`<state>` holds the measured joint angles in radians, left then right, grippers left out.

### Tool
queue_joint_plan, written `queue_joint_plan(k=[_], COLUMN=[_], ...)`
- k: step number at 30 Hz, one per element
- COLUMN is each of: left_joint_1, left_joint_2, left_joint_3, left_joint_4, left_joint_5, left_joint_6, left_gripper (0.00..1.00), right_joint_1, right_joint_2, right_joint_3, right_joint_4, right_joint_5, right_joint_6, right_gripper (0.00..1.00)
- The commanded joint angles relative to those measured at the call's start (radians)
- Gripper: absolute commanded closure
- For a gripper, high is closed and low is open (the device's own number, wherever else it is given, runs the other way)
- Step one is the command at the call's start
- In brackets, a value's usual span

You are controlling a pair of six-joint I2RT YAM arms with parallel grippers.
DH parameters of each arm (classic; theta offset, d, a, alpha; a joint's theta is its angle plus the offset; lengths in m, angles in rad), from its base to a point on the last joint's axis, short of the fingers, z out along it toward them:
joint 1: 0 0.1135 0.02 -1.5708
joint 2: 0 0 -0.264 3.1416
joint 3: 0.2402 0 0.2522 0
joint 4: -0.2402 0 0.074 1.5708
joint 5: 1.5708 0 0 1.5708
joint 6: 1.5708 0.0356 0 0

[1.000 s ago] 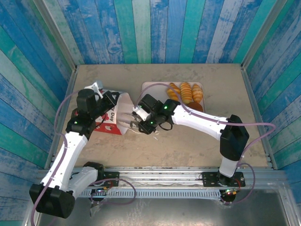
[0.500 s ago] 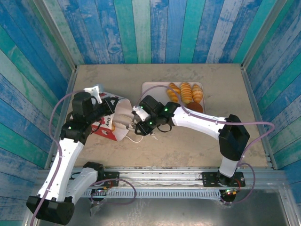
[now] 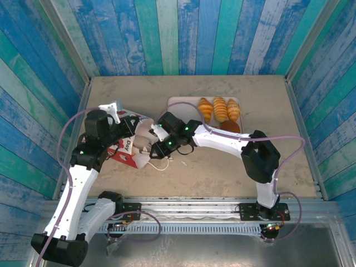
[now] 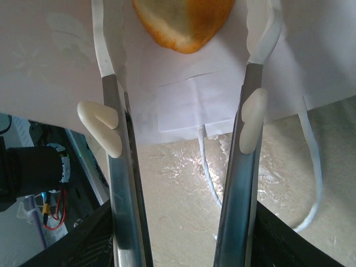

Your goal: Take the fake bread out of the paper bag

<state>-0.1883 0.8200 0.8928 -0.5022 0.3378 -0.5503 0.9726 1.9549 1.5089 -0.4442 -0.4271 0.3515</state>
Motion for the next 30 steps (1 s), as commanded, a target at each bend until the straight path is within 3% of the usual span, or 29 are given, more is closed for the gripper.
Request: queue_joint_plan(k=[1,14,21,25,30], left_joint_1=[-0.002,-0.002,-0.002,-0.002,-0.002], left_joint_2=[-0.018,-0.012,-0.015,-0.018,-0.030], left_joint_3=[0.026,0.012,0.005,0.003,0.013], left_joint_4=[0.028,0.048,0.050,0.045,0.017], left_joint_5=[0.001,0.011,-0.005,-0.023,-0.068], left_joint_6=[0.004,-0.009,-0.020,-0.023,-0.016], left_gripper=[1.00,1.00,1.00,1.00,1.00], right_joint_1=[-0.002,0.011,0.011,0.012,0.010], right_joint_2=[0.031,0.181,0.194,0.173,0.110], right_joint_3=[0.060,0.197,0.226,0.235,0.231], right_joint_4=[0.014,-0.073,-0.104,-0.137,-0.214], right_joint_5=[-0.035,-0.035,-0.041,0.007,0.170], right_joint_6=[0.005,-0.017,-0.034,-0.043,-0.073], right_gripper=[0.44,0.42,0.53,0.57,0.61])
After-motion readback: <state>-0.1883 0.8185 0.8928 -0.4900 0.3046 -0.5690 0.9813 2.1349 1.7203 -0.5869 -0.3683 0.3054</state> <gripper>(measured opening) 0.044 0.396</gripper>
